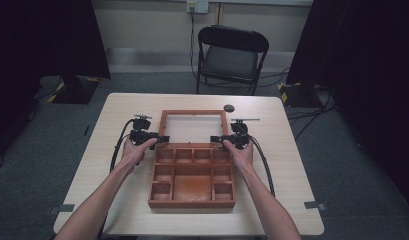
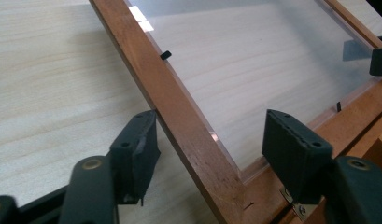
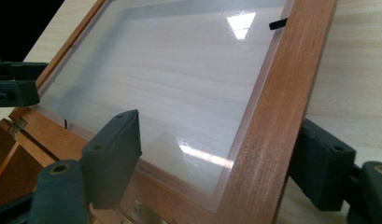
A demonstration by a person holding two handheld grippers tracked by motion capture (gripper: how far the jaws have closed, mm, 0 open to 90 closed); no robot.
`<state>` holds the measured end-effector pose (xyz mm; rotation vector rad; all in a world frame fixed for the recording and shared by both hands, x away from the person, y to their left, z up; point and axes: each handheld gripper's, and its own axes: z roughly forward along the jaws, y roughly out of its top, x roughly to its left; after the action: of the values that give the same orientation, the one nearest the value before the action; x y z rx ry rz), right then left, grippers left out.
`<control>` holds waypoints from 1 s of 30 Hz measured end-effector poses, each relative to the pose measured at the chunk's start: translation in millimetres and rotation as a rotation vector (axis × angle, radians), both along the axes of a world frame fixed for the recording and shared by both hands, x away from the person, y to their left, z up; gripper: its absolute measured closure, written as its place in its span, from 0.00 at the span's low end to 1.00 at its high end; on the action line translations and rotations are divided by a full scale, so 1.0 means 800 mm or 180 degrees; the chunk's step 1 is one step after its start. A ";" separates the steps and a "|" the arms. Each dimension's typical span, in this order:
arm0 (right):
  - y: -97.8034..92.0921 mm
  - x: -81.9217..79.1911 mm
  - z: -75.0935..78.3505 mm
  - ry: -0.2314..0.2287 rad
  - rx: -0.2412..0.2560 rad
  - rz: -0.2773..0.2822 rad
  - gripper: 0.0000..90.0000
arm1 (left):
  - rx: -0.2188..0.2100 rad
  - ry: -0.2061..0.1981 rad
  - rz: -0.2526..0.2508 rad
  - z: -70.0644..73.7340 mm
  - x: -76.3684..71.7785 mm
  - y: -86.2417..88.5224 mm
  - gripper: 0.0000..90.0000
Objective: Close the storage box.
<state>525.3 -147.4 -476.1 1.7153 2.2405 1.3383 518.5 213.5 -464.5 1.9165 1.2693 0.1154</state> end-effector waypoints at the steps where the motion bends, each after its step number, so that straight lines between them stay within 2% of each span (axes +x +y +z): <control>1: 0.000 0.001 0.001 0.0020 0.0002 -0.0002 0.27 | 0.0007 -0.0009 0.0003 0.002 0.000 0.000 0.42; 4: -0.001 -0.002 0.006 -0.0079 -0.0034 -0.0002 0.30 | -0.0011 -0.0089 0.0008 0.008 -0.002 0.003 0.45; 7: -0.001 -0.005 0.013 -0.0149 -0.0099 -0.0002 0.32 | -0.0111 -0.0126 0.0008 0.013 -0.004 0.006 0.45; 10: -0.001 -0.009 0.019 -0.0189 -0.0156 0.0009 0.35 | -0.0120 -0.0173 0.0011 0.017 -0.006 0.006 0.46; 14: -0.004 -0.010 0.022 -0.0210 -0.0158 0.0003 0.37 | -0.0127 -0.0214 0.0017 0.020 -0.007 0.005 0.46; 23: -0.009 -0.015 0.028 -0.0304 -0.0112 -0.0055 0.45 | -0.0289 -0.0284 0.0044 0.027 -0.012 0.011 0.52; 26: -0.011 -0.017 0.031 -0.0339 -0.0091 -0.0078 0.48 | -0.0295 -0.0301 0.0040 0.031 -0.014 0.013 0.54; 30: -0.009 -0.020 0.037 -0.0349 -0.0146 -0.0099 0.48 | -0.0323 -0.0352 0.0033 0.035 -0.017 0.015 0.56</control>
<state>509.5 -154.3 -446.7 1.6136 2.1597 1.3293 505.3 225.6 -436.8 1.7926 1.1890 0.1572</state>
